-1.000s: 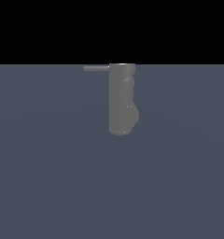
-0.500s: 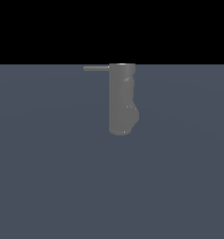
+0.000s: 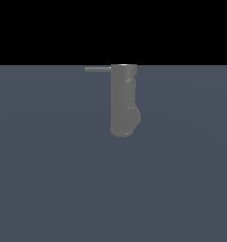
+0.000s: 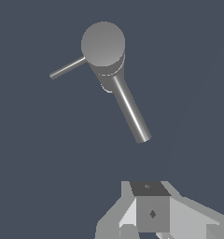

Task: Turn on the faucet by rotating a designated handle.

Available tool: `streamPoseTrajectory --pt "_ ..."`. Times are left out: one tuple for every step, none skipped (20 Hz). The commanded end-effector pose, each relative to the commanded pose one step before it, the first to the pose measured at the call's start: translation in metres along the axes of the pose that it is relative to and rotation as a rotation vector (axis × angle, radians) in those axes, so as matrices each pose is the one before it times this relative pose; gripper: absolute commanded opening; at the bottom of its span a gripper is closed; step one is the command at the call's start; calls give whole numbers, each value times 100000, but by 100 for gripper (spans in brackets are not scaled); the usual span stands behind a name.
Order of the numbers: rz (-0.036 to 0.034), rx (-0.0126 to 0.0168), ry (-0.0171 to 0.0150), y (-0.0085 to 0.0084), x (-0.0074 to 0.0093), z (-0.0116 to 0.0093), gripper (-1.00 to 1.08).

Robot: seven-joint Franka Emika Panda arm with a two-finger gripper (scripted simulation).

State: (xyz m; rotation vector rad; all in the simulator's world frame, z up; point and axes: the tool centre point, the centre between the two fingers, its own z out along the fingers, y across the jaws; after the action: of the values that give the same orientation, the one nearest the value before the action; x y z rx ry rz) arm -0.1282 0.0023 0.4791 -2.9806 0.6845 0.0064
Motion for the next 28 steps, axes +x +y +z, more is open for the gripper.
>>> streamPoseTrajectory --pt "6587 844 -898 -982 1446 663 -100" --pt "2607 236 -330 -419 541 289 -100" --pt "2616 202 -317 -433 528 302 -100" --pt "2625 170 -302 -445 515 315 -100" --pt "2633 139 -286 -458 501 328 -100" --pt "2640 109 -267 -470 487 341 -100" --pt "2645 79 -247 -481 472 354 -100" --pt "2650 52 -225 -492 456 366 -100" --pt "2654 25 -202 -503 440 379 -100" --pt "2657 0 -177 -513 423 391 -100" --pt "2659 -23 -151 -522 405 403 -100" --pt "2660 -45 -124 -531 387 415 -100" --pt "2660 -65 -96 -538 369 427 -100" --pt "2659 -83 -66 -546 350 438 -100" --pt "2658 -99 -35 -552 330 449 -100" --pt "2655 -114 -4 -558 311 460 -100" --pt "2652 -127 28 -563 290 471 -100" --pt "2646 -137 61 -568 269 482 -100" --pt "2642 -146 94 -571 249 492 -100" --pt "2636 -153 128 -574 227 502 -100" --pt "2628 -158 161 -576 205 511 -100" --pt "2620 -161 195 -577 183 521 -100" --pt "2611 -161 230 -577 161 530 -100" --pt "2600 -160 264 -576 138 539 -100" --pt "2590 -157 297 -574 116 548 -100" --pt "2578 -151 331 -572 94 556 -100" --pt "2566 -144 364 -569 71 564 -100" --pt "2553 -135 396 -564 48 571 -100"
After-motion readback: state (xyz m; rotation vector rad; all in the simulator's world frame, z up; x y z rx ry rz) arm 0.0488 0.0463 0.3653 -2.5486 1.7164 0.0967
